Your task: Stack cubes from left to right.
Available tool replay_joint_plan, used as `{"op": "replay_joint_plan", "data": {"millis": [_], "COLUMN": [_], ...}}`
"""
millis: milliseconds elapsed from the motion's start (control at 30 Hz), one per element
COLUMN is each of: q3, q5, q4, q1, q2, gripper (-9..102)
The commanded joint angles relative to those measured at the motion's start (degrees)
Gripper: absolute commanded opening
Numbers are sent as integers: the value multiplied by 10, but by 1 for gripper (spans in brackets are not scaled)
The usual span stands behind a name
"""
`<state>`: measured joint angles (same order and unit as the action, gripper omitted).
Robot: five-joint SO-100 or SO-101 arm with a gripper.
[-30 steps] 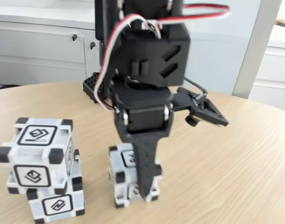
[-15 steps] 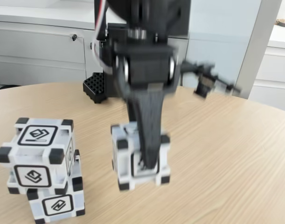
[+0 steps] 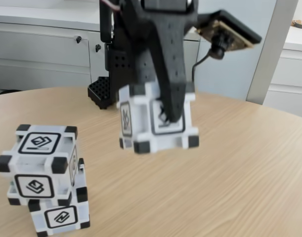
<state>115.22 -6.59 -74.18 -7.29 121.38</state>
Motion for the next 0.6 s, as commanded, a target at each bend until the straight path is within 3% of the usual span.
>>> {"op": "replay_joint_plan", "data": {"millis": [0, 167, 567], "q3": [-13, -13, -13], "q5": [-8, -21, -93], "q4": [-4, -4, -4], "q1": [5, 11, 133], "q2": [54, 93, 98], "gripper": [0, 0, 0]}}
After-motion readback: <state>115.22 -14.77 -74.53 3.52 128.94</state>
